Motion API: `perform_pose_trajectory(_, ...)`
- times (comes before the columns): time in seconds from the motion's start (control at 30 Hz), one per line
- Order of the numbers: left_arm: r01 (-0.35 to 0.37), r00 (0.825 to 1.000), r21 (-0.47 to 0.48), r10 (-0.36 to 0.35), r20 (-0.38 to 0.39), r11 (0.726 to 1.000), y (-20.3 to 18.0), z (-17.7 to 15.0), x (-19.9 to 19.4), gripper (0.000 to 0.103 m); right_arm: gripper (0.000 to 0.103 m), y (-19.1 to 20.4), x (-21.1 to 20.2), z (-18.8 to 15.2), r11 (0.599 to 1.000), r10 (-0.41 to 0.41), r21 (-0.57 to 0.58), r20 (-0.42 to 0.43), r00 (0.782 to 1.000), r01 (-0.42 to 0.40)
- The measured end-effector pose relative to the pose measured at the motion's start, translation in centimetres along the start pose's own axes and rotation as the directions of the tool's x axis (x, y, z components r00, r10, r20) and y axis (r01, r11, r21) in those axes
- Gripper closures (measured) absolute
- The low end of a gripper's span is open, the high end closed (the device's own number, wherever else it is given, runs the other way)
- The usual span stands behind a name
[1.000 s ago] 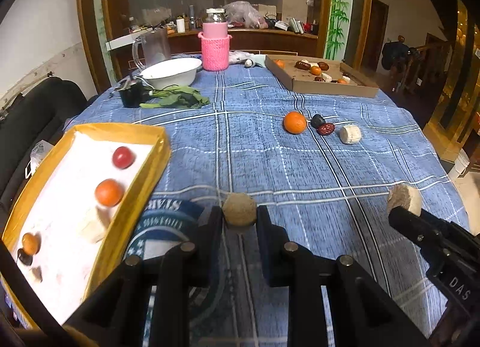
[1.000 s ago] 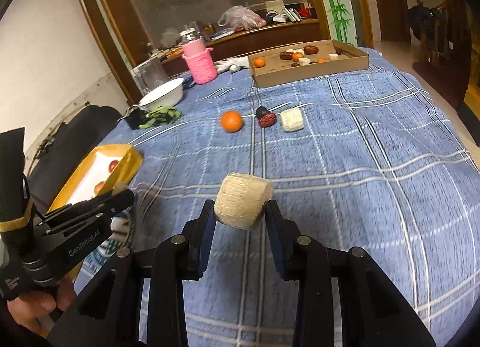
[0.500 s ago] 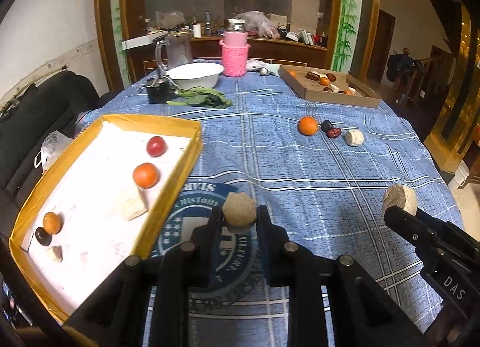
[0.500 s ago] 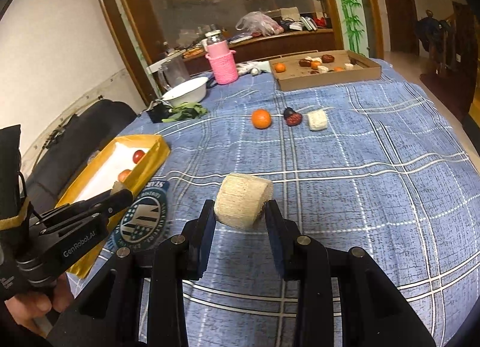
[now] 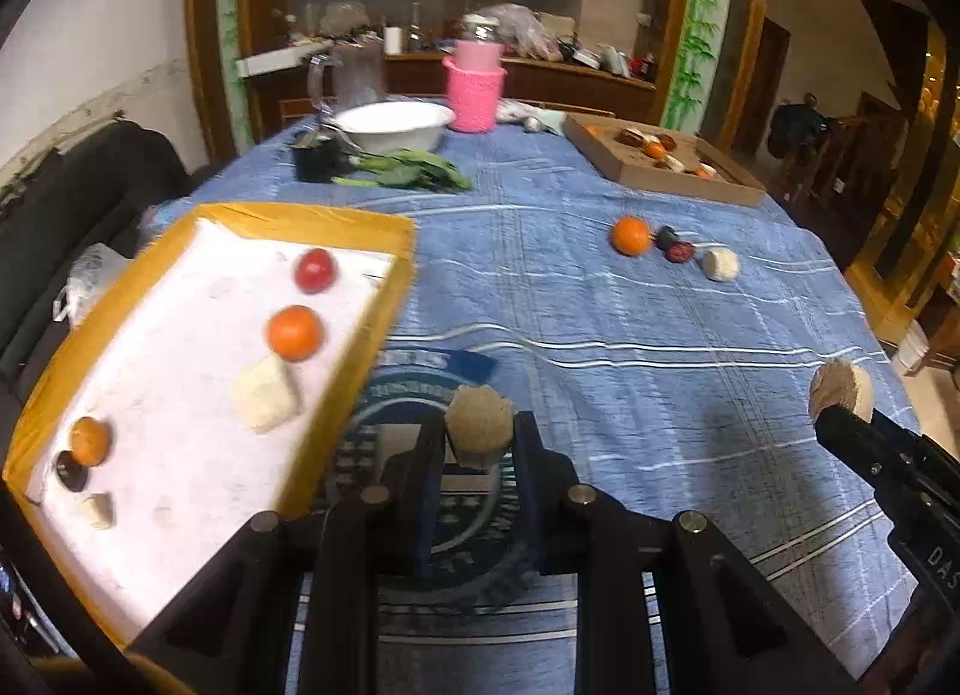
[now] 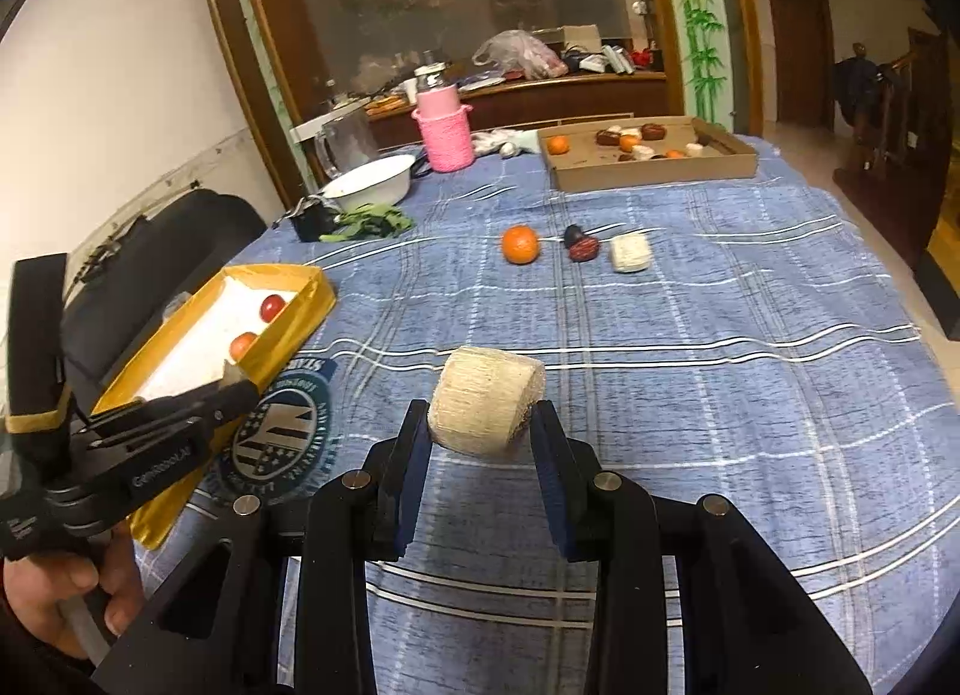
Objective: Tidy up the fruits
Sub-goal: 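Lift both cork pieces off the table and hold them up, then carry both cork pieces over the white tray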
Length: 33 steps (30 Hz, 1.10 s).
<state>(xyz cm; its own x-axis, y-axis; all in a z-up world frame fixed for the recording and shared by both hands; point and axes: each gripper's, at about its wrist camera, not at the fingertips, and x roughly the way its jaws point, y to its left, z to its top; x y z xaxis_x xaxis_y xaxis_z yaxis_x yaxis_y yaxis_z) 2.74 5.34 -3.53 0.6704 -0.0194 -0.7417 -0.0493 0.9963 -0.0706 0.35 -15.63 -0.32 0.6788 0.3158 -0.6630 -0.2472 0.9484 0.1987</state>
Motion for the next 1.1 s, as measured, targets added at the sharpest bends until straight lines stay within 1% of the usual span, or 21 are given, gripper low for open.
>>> perform_pose_trajectory(0.07,0.011,1.0,0.01,-0.011,-0.011,1.0,-0.9,0.2,0.6,0.078,0.071,-0.9,-0.5,0.0,1.0,-0.019,0.002,0.01,1.0,0.019)
perform_pose_trajectory(0.2,0.023,0.999,0.017,-0.023,-0.028,1.0,-2.2,0.7,1.5,0.078,0.071,-2.6,-1.0,0.2,0.999,-0.029,0.022,0.01,1.0,0.029)
perform_pose_trajectory(0.3,0.02,0.999,0.014,-0.02,-0.04,1.0,-2.5,0.9,2.0,0.078,0.071,-3.6,-1.0,0.3,0.999,-0.023,0.038,0.009,1.0,0.023)
perform_pose_trajectory(0.47,0.012,0.999,0.012,-0.011,-0.048,1.0,-2.3,0.6,1.9,0.078,0.071,-3.6,-0.4,0.1,0.999,-0.001,0.042,0.001,1.0,0.001)
perform_pose_trajectory(0.67,0.004,0.999,-0.006,-0.005,-0.037,1.0,-1.3,0.7,1.1,0.078,0.071,-2.7,-0.3,0.2,0.999,0.019,0.029,0.006,1.0,-0.02)
perform_pose_trajectory(0.9,0.016,1.0,-0.022,-0.016,-0.019,1.0,-0.2,0.4,-0.3,0.078,0.071,-2.3,-1.0,0.2,0.999,0.009,0.036,0.02,1.0,-0.01)
perform_pose_trajectory(1.0,-0.007,1.0,-0.037,0.007,-0.004,0.999,1.0,0.2,-1.3,0.078,0.071,-1.7,-1.3,0.3,0.999,0.027,0.035,0.031,0.999,-0.028)
perform_pose_trajectory(1.1,-0.052,0.999,-0.067,0.051,-0.006,0.996,3.2,-0.3,-2.0,0.078,0.071,-0.4,-0.9,0.4,0.997,0.074,0.032,0.032,0.997,-0.075)
